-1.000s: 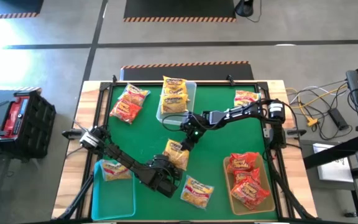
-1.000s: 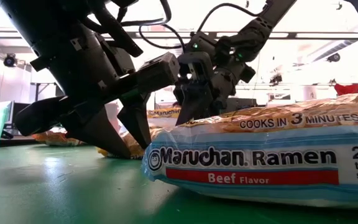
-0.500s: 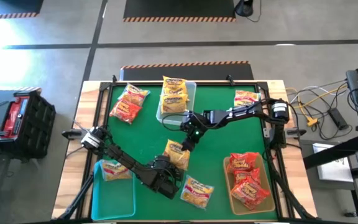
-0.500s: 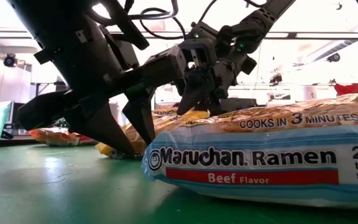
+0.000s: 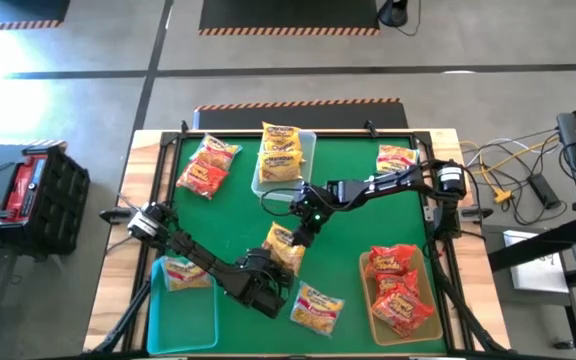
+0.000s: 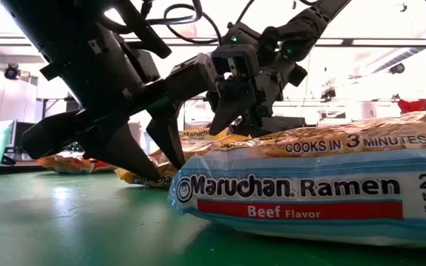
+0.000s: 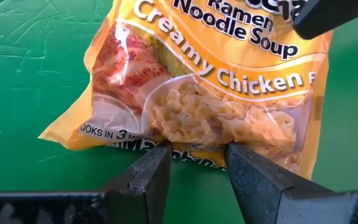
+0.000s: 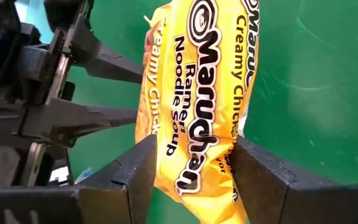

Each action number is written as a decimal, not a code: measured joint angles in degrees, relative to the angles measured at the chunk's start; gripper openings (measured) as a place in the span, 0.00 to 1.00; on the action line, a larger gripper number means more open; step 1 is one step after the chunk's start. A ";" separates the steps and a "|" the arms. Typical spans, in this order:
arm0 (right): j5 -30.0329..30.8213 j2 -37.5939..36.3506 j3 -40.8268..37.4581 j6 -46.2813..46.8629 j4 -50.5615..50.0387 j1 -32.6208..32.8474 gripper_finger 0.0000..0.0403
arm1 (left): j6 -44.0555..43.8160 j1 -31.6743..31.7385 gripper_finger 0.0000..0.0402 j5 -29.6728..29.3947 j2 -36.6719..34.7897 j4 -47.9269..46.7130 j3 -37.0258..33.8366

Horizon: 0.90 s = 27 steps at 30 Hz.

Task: Sort Maruchan noodles
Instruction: Put the yellow noodle pack into the transparent bin

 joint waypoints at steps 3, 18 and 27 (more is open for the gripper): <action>0.77 0.02 0.00 -0.05 -0.15 0.05 0.46 | -0.40 -0.08 0.35 0.07 0.00 0.04 -0.10; 1.34 -0.61 -0.04 0.10 -0.96 0.02 0.16 | 0.70 -0.42 0.35 -0.18 0.05 -0.53 1.69; 0.92 -1.41 1.13 0.77 -2.06 0.00 0.15 | -0.38 -0.47 0.35 -2.26 -1.53 -0.72 1.58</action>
